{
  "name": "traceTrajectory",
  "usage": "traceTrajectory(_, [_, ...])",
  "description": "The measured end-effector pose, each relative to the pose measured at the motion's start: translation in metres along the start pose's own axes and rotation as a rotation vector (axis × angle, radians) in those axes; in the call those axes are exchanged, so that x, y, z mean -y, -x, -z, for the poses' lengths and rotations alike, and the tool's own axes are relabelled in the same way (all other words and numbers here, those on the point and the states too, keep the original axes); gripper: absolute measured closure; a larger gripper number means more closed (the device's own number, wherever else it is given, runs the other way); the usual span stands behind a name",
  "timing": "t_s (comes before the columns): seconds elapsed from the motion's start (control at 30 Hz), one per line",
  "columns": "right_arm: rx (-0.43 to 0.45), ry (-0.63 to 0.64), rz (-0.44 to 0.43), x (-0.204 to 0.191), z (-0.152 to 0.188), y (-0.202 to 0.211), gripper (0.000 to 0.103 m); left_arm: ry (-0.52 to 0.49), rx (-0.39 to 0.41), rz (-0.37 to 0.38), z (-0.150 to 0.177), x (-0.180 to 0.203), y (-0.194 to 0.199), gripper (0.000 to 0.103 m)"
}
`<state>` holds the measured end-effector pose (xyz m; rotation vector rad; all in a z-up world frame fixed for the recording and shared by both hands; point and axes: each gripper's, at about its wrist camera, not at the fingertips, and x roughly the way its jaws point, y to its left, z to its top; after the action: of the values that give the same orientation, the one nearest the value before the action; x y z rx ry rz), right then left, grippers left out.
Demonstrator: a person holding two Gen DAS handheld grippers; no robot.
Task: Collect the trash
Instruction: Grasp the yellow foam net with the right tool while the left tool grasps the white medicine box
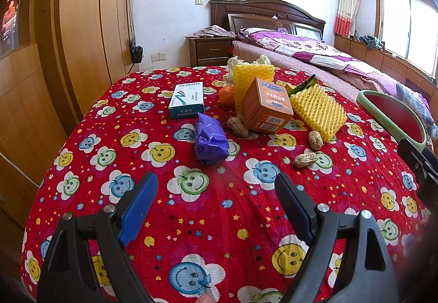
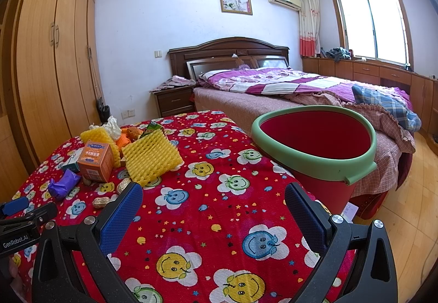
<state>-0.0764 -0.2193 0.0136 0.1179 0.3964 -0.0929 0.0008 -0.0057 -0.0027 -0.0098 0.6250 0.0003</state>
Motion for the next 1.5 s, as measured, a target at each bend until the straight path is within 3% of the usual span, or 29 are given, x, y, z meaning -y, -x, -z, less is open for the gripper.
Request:
traceTrajectory(0.5, [-0.010,0.017,-0.009,-0.001,-0.001,0.000,0.000,-0.012,-0.029,-0.003,0.004,0.006,-0.001,0.015])
traceTrajectory(0.8, [-0.137,0.013,-0.094,-0.011,-0.017,-0.019,0.000,0.013,-0.064,0.000,-0.029,-0.014,-0.006,0.015])
traceTrajectory(1.07, [-0.239,0.019,-0.175,-0.031,-0.044,-0.047,0.000,0.050,-0.132,-0.007,-0.072,-0.044,-0.040,0.015])
traceTrajectory(1.23, [-0.280,0.052,-0.154,-0.047,-0.047,-0.068,0.000,0.070,-0.174,0.007,-0.093,-0.056,-0.069,0.015])
traceTrajectory(1.37, [-0.367,0.059,-0.139,-0.056,-0.047,-0.090,0.000,0.044,-0.212,-0.004,-0.105,-0.056,-0.097,0.015])
traceTrajectory(1.5, [-0.418,0.070,-0.132,-0.064,-0.045,-0.109,0.000,0.048,-0.256,0.036,-0.108,-0.056,-0.123,0.018])
